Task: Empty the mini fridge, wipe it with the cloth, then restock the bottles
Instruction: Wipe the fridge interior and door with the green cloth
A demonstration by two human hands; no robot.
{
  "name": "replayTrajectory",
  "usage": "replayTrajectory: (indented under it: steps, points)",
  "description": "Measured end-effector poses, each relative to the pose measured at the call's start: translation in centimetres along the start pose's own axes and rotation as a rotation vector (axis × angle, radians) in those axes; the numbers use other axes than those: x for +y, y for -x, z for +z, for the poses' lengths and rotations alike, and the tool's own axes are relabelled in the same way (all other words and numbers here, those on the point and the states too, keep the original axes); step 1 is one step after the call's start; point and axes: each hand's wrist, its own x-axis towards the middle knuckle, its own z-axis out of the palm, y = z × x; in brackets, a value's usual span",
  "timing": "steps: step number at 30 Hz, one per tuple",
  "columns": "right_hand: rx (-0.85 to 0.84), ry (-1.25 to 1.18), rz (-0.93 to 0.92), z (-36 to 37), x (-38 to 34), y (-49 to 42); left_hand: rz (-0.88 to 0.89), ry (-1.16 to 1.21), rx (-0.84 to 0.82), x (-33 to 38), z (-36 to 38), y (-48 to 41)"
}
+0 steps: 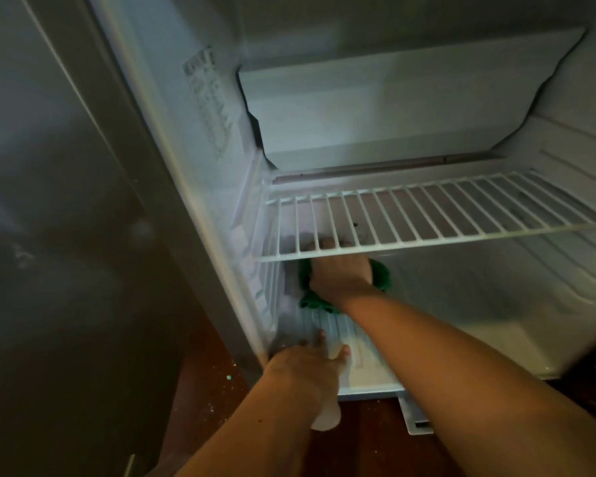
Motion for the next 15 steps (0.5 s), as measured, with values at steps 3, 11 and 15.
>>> replayTrajectory:
  steps: [3, 11, 15]
  points:
    - [-0.009, 0.033, 0.103, -1.1, 4.4, 1.2, -0.007, -0.016, 0.018, 0.1, 0.4, 0.1]
    - [-0.061, 0.365, 0.309, -2.6, 15.1, 3.5, -0.017, -0.001, -0.002, 0.1, 0.2, -0.1]
    - [-0.132, 0.409, 0.255, -3.5, 14.6, 5.7, -0.023, -0.025, -0.005, 0.2, -0.1, 0.1]
